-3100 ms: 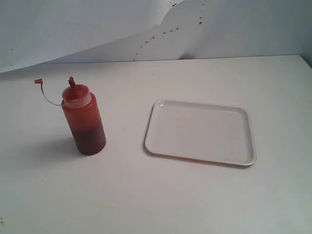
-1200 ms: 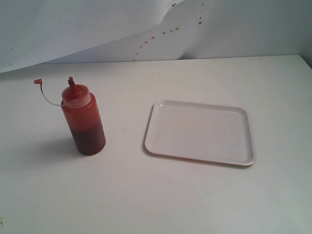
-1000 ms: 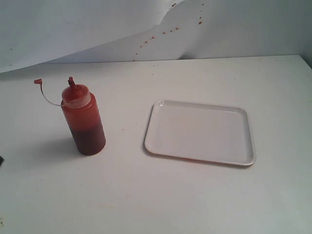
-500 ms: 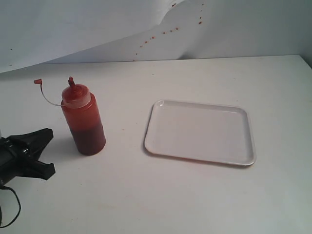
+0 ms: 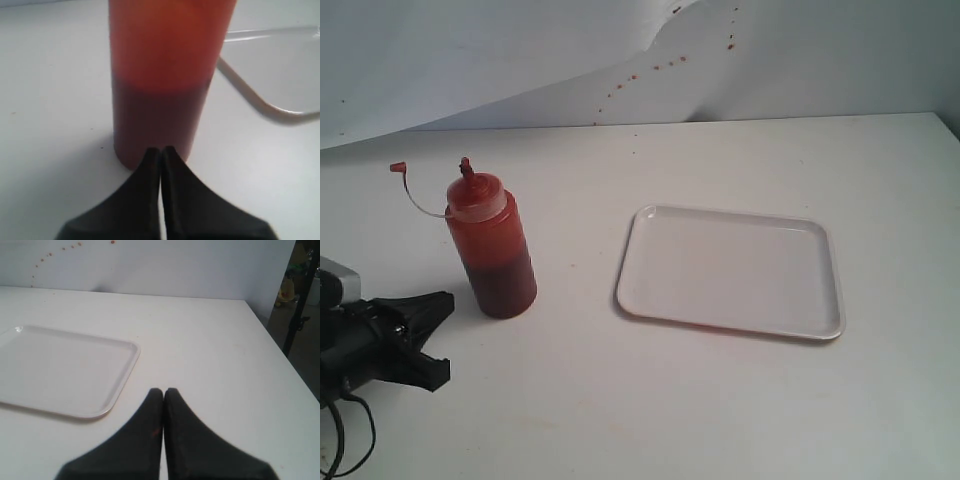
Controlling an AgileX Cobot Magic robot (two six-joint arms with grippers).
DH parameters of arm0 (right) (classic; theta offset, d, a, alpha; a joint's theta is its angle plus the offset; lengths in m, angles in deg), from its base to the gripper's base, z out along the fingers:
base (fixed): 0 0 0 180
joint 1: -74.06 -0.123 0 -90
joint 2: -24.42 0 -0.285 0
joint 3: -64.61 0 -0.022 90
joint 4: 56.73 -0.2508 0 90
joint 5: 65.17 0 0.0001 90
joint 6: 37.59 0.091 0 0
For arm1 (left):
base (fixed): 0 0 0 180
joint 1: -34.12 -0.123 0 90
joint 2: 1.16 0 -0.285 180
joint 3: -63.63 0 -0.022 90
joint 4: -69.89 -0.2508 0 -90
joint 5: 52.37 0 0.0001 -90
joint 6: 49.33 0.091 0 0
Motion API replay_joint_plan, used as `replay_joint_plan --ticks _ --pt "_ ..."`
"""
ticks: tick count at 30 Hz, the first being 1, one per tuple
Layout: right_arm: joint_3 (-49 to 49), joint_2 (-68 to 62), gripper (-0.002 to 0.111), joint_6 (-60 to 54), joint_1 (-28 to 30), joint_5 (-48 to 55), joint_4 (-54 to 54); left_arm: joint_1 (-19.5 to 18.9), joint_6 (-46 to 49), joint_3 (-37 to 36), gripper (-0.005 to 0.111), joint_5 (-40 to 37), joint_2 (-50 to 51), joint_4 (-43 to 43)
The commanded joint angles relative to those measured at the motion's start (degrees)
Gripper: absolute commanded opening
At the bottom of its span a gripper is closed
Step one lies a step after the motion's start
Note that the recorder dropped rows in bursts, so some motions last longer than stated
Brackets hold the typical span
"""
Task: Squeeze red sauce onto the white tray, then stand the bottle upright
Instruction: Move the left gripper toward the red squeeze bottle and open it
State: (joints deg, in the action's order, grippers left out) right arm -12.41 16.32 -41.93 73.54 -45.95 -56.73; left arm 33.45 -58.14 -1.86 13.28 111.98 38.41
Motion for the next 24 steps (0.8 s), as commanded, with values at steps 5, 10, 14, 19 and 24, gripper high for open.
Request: replay_joint_plan --ticks 5,10,14,19,24 --pt "-0.2 0.32 0.0 0.11 -0.11 -0.03 0.0 -0.08 0.3 1.28 0.002 -2.9 0.3 -7.1" --pt "-0.2 0.32 0.0 0.11 -0.11 -0.03 0.0 -0.08 0.3 1.28 0.003 -4.67 0.3 -7.99" --pt "-0.2 0.32 0.0 0.11 -0.11 -0.03 0.0 -0.08 3.24 1.28 0.019 -5.06 0.3 -8.11" --pt "-0.2 0.32 0.0 0.11 -0.11 -0.03 0.0 0.03 2.82 1.28 0.079 -6.45 0.3 -8.11" --pt "-0.2 0.32 0.0 0.11 -0.11 -0.03 0.0 0.03 -0.15 1.28 0.104 -0.92 0.3 -8.55"
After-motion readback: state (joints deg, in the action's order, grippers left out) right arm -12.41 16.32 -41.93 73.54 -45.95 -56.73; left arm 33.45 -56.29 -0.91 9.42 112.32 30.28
